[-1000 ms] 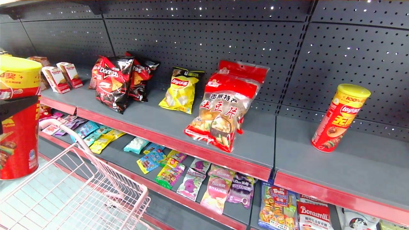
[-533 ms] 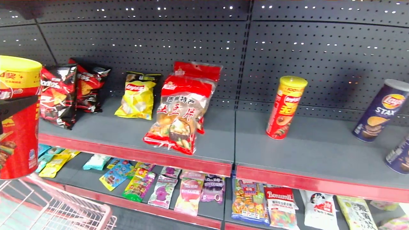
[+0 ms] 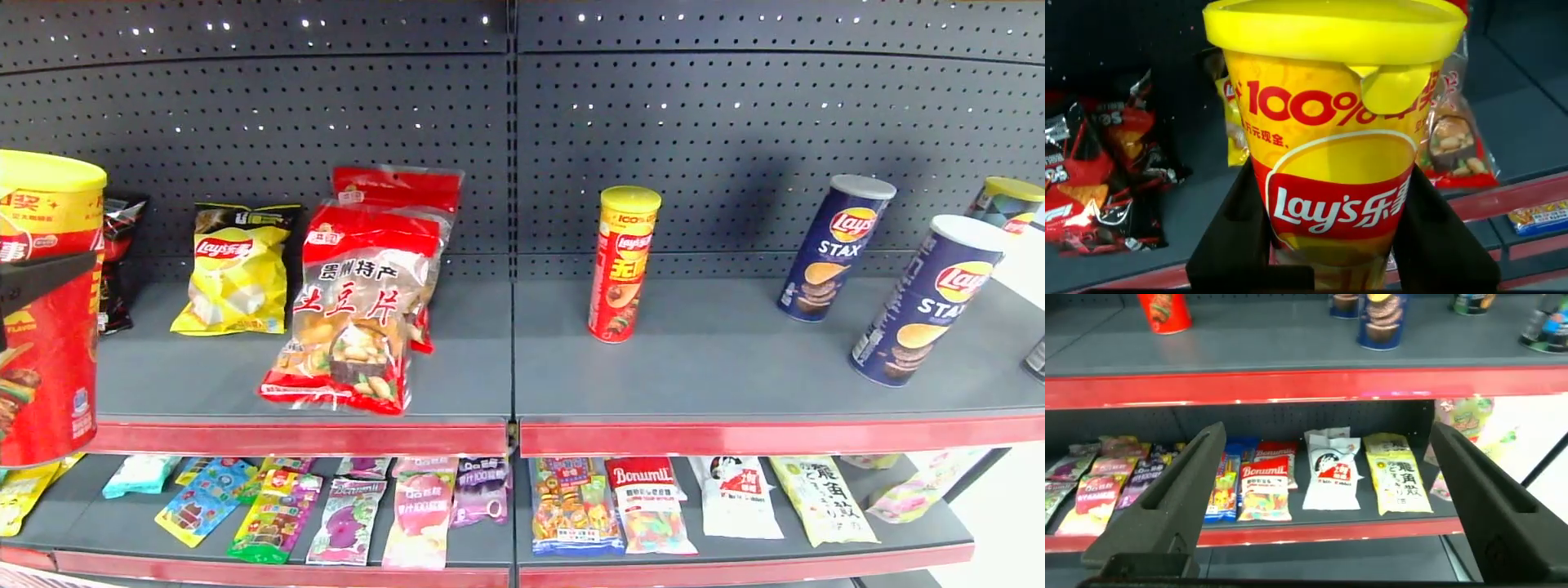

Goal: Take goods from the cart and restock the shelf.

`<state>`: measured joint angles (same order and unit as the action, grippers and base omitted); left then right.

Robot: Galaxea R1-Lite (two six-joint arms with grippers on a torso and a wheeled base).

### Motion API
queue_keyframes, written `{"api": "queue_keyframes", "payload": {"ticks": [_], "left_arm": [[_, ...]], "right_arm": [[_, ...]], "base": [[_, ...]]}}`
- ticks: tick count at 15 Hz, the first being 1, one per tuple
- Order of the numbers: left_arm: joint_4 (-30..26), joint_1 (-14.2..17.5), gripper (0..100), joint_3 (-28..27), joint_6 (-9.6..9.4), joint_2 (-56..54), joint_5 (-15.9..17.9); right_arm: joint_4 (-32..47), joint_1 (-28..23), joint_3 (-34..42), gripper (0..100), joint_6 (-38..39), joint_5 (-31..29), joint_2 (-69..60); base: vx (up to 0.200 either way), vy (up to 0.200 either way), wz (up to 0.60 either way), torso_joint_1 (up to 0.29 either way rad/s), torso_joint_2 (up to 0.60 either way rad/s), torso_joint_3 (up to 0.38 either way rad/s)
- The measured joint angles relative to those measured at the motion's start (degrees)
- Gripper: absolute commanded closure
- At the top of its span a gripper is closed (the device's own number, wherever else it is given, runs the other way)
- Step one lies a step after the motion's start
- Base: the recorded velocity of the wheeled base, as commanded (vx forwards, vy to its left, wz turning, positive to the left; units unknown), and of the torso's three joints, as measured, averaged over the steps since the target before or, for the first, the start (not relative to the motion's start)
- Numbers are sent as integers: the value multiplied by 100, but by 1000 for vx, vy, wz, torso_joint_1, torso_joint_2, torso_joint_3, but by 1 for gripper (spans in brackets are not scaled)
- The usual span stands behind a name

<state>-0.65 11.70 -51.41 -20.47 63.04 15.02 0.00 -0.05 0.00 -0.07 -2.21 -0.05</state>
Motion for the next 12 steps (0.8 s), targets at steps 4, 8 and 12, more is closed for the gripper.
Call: {"api": "queue_keyframes", "payload": {"ticks": [4, 8, 12], "left_arm": [[10, 20, 100, 347, 6, -251, -62], [2, 69, 100, 803, 38, -822, -354], [5, 67, 100, 1141, 0, -1301, -375]], "right_arm": [[11, 15, -5, 0, -101, 254, 26], [-89, 143, -802, 0, 73, 521, 963], [-1669, 672, -2086, 0, 177, 711, 3968]], "base": [[0, 0, 0, 0, 0, 0], [0, 0, 0, 0, 0, 0], [0, 0, 0, 0, 0, 0]]}}
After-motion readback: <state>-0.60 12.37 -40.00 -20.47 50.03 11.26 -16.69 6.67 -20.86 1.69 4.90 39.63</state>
